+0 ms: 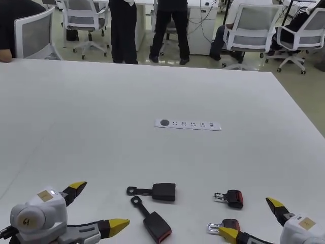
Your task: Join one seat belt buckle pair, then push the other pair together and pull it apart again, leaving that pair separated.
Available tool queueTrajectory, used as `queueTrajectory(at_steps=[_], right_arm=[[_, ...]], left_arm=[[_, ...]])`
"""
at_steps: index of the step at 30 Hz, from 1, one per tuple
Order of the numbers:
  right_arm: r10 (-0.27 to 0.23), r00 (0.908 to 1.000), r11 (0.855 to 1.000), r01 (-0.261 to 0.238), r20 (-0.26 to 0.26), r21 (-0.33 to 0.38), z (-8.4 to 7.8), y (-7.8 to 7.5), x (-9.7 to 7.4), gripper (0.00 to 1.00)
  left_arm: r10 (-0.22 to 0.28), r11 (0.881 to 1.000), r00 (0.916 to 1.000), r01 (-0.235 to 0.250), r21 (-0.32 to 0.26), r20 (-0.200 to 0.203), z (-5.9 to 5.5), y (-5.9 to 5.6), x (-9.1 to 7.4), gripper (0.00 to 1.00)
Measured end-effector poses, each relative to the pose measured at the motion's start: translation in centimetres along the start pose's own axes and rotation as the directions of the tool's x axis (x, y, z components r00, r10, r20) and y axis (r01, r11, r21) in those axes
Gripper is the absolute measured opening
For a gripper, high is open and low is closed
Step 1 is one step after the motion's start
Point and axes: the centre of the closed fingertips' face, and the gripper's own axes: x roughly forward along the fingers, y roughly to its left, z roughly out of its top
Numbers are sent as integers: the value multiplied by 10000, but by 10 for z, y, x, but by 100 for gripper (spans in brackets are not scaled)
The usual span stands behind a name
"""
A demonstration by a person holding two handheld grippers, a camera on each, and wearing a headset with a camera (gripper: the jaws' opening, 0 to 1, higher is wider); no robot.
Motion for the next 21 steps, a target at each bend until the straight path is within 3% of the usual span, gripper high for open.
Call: queueTrajectory(at_steps=[6, 11, 21], right_arm=[[60, 9999, 10000, -60, -87, -45, -2, 2, 0, 96], [295, 9990, 9994, -301, -322, -186, -9, 5, 4, 96], [879, 9938, 9957, -897, -684, -230, -15, 6, 12, 95]], left_arm=[[-136, 9999, 9999, 136, 9, -85, -2, -2, 3, 100], [-431, 9986, 9983, 443, 290, -397, -6, -9, 10, 100], [-1177, 9901, 9890, 1238, 663, -894, -9, -25, 32, 100]])
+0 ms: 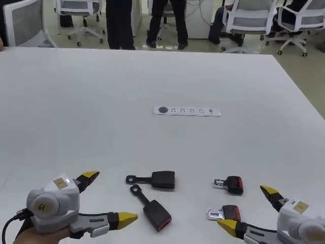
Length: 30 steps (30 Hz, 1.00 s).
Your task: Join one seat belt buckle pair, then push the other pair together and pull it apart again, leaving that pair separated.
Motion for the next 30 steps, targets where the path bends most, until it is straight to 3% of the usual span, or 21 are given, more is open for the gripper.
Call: queueTrajectory(at_steps=[12, 19, 23, 24, 30], right_arm=[[781, 9941, 9969, -785, -757, -33, -18, -6, 13, 93], [1672, 9767, 9842, -1733, -1343, -351, -28, 4, 21, 89], [1971, 9680, 9780, -2052, -1551, -377, -29, 4, 27, 89], [2041, 9656, 9763, -2128, -1610, -389, -31, 4, 28, 89], [2608, 9420, 9592, -2775, -2111, -533, -47, 5, 41, 86]], left_arm=[[-926, 9941, 9930, 964, 504, -734, -5, -12, 29, 97], [-1557, 9817, 9788, 1682, 892, -1329, -16, -19, 45, 91], [-1949, 9717, 9656, 2139, 1001, -1720, -24, -23, 55, 89], [-2101, 9662, 9589, 2334, 1092, -1906, -26, -25, 58, 88], [-2600, 9423, 9328, 3016, 1456, -2495, -32, -37, 70, 85]])
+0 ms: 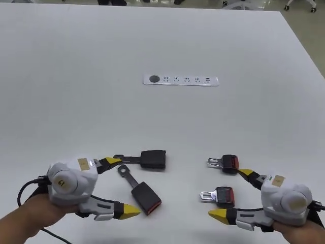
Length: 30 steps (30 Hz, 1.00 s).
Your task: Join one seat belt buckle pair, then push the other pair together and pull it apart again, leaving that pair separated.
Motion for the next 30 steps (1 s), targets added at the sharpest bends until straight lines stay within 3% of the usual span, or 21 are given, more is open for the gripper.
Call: queueTrajectory(at_steps=[5, 10, 17, 20, 24, 30], right_arm=[[483, 9983, 9987, -488, -319, -128, -7, -1, 10, 86], [883, 9938, 9951, -910, -669, -388, -15, -2, 15, 85], [1482, 9829, 9868, -1543, -1089, -496, -24, -3, 18, 82], [1732, 9764, 9816, -1818, -1293, -582, -29, -5, 19, 80], [1987, 9680, 9744, -2118, -1531, -748, -31, -4, 21, 77], [2492, 9475, 9554, -2744, -2006, -1092, -37, 2, 24, 70]], left_arm=[[-518, 9980, 9977, 533, 353, -430, -3, -8, 13, 83], [-985, 9929, 9926, 1028, 594, -716, -5, -9, 23, 79], [-1784, 9720, 9751, 1955, 1307, -1321, -16, -12, 38, 76], [-2092, 9586, 9657, 2335, 1627, -1538, -20, -11, 44, 73], [-2561, 9292, 9461, 2974, 2192, -1983, -25, -14, 54, 69], [-3039, 8929, 9206, 3651, 2637, -2454, -30, -18, 63, 63]])
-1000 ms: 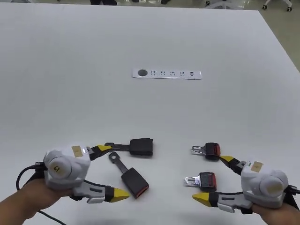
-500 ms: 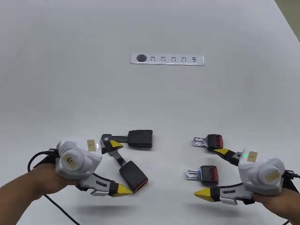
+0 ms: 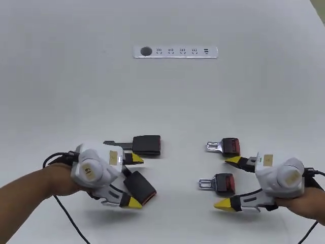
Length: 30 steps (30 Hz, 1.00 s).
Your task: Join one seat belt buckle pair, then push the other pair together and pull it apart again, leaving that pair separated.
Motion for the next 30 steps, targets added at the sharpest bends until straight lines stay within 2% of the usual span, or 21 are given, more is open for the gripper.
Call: queueTrajectory(at_steps=[3, 5, 10, 12, 17, 21, 24, 26, 30], right_arm=[[275, 9993, 9991, -282, -242, -311, -5, 2, 1, 70], [374, 9992, 9983, -381, -172, -437, -4, 4, 1, 68], [570, 9980, 9966, -585, -262, -586, -5, 3, -3, 64], [609, 9977, 9957, -628, -294, -681, -5, 4, -4, 63], [647, 9974, 9942, -672, -328, -836, -8, 3, -5, 56], [558, 9976, 9938, -595, -410, -937, -9, 1, -4, 49], [327, 9981, 9906, -392, -516, -1313, -11, -2, -3, 43], [117, 9980, 9906, -201, -624, -1353, -13, -5, -4, 37], [128, 9983, 9908, -203, -571, -1337, -11, -4, -2, 36]], left_arm=[[-279, 9993, 9995, 283, 251, -162, -3, -1, 3, 61], [-479, 9967, 9977, 510, 635, -481, -8, -3, 4, 58], [-662, 9941, 9947, 725, 810, -786, -18, -3, 6, 53], [-619, 9940, 9951, 685, 855, -772, -18, -3, 6, 52], [-104, 9936, 9946, 219, 1112, -1029, -27, 5, 6, 45], [169, 9945, 9948, -63, 1047, -1002, -29, 9, 6, 40], [279, 9948, 9948, -180, 1005, -977, -28, 10, 5, 39], [391, 9961, 9945, -310, 825, -976, -28, 11, 5, 37], [870, 9959, 9935, -849, 313, -740, -27, 13, 5, 36]])
